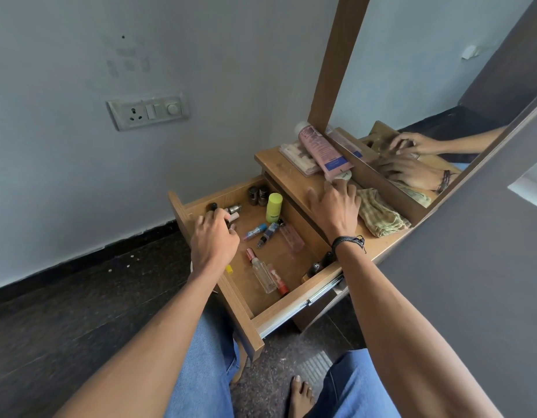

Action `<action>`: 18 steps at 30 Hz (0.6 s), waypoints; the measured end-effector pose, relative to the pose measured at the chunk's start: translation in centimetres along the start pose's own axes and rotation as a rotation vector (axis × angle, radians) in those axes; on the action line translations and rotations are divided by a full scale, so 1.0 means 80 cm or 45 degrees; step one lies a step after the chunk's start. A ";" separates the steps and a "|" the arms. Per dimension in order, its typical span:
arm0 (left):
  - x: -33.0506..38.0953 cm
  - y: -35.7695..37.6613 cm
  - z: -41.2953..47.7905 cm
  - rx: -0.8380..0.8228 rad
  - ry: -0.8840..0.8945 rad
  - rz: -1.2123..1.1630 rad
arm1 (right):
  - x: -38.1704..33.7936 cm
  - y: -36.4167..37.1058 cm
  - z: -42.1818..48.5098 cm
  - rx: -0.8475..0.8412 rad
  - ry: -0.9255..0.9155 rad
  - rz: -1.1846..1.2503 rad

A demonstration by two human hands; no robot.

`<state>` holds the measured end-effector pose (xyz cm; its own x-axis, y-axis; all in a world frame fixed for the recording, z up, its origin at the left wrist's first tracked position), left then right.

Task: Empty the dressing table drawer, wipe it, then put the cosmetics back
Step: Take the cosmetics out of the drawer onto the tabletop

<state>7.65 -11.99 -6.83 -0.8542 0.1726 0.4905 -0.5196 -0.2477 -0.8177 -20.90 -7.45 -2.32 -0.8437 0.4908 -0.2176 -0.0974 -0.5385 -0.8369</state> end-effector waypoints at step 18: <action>0.000 0.000 -0.001 0.027 0.013 0.017 | -0.134 0.028 -0.053 -0.227 -0.622 0.179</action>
<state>7.67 -11.91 -6.86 -0.8608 0.1786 0.4766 -0.5086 -0.2703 -0.8175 -9.80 -10.99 -3.99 -0.9936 0.0232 -0.1101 0.0894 -0.4309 -0.8980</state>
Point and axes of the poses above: each hand's wrist, its own z-axis towards the middle knuckle, its own y-axis out of the palm, x = y × z, the point moved 9 cm from there along z, towards the middle knuckle, and after that the axes turned 11 degrees about x, right-handed, at the moved point
